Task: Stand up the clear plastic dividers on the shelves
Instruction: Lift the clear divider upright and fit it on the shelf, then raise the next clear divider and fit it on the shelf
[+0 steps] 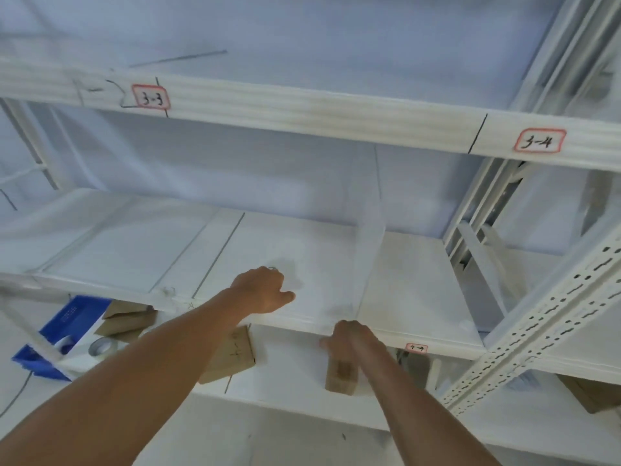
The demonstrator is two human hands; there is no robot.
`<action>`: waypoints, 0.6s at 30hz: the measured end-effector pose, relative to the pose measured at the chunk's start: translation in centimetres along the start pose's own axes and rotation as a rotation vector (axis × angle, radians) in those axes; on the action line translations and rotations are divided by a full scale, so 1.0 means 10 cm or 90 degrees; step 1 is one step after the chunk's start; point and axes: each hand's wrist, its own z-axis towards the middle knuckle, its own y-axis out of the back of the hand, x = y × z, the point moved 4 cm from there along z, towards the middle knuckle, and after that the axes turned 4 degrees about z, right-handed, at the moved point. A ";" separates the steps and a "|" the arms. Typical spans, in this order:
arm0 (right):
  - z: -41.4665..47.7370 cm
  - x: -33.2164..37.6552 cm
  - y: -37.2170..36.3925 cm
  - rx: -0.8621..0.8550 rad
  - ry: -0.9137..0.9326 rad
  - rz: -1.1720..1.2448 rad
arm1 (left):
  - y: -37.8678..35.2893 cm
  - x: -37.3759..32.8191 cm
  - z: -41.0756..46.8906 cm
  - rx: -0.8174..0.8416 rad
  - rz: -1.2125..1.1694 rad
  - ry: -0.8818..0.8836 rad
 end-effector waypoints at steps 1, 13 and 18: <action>-0.04 0.20 0.13 0.017 0.024 -0.013 | 0.04 0.24 -0.04 0.001 0.005 0.016; -0.83 2.65 1.66 -0.353 0.137 -0.027 | 1.17 2.83 -0.33 -0.144 0.078 0.017; -0.99 3.18 1.79 -0.378 0.105 -0.020 | 1.61 3.21 -0.42 -0.175 0.072 0.010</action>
